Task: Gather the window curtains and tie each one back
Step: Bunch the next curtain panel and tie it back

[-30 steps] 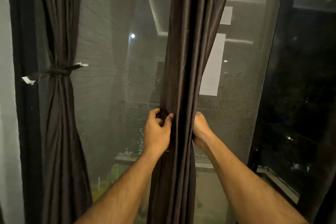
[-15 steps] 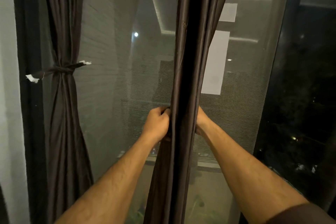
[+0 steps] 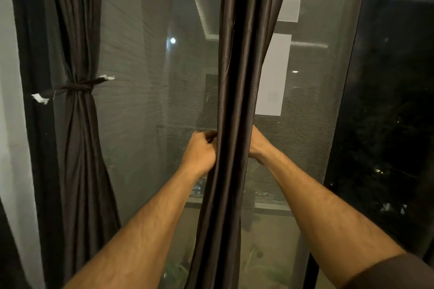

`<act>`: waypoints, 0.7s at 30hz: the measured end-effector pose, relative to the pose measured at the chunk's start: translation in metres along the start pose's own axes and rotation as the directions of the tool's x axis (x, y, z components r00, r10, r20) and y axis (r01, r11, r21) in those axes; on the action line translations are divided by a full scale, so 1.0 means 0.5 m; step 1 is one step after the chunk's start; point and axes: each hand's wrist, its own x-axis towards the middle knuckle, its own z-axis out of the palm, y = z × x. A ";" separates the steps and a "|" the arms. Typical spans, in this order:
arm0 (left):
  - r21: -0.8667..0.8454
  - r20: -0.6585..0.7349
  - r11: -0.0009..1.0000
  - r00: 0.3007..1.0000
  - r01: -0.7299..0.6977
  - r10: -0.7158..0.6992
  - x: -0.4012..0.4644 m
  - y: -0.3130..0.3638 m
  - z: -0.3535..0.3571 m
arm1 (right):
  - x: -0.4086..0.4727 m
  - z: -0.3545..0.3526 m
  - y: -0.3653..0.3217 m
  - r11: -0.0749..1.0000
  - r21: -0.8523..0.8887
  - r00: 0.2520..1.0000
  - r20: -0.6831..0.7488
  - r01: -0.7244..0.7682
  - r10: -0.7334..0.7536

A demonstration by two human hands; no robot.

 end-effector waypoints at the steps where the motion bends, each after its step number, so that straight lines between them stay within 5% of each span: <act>1: 0.004 -0.014 1.000 1.000 -0.014 0.014 -0.002 0.001 -0.002 | 0.003 0.000 0.007 1.000 -0.017 1.000 -0.022 -0.003 0.003; 4: -0.138 -0.084 0.990 0.996 0.025 -0.037 -0.022 0.012 -0.008 | 0.014 0.003 0.020 0.990 -0.071 0.987 -0.111 -0.121 0.113; 7: -0.445 0.021 0.889 0.994 0.108 -0.110 -0.058 0.025 -0.009 | 0.012 0.006 0.025 0.971 -0.166 0.980 -0.135 -0.169 0.148; 11: -0.208 0.033 0.978 0.999 0.025 -0.018 -0.075 0.030 0.015 | -0.007 0.006 0.013 0.973 -0.118 0.968 -0.179 -0.201 0.178; 15: -0.070 -0.145 0.997 0.989 -0.027 0.016 -0.058 0.023 0.025 | -0.029 -0.021 0.023 0.886 -0.365 0.943 -0.271 -0.288 0.195; 21: 0.141 -0.307 0.990 0.951 0.003 0.041 -0.038 0.012 0.039 | -0.122 -0.054 0.006 0.964 0.052 0.927 -0.268 -0.259 0.264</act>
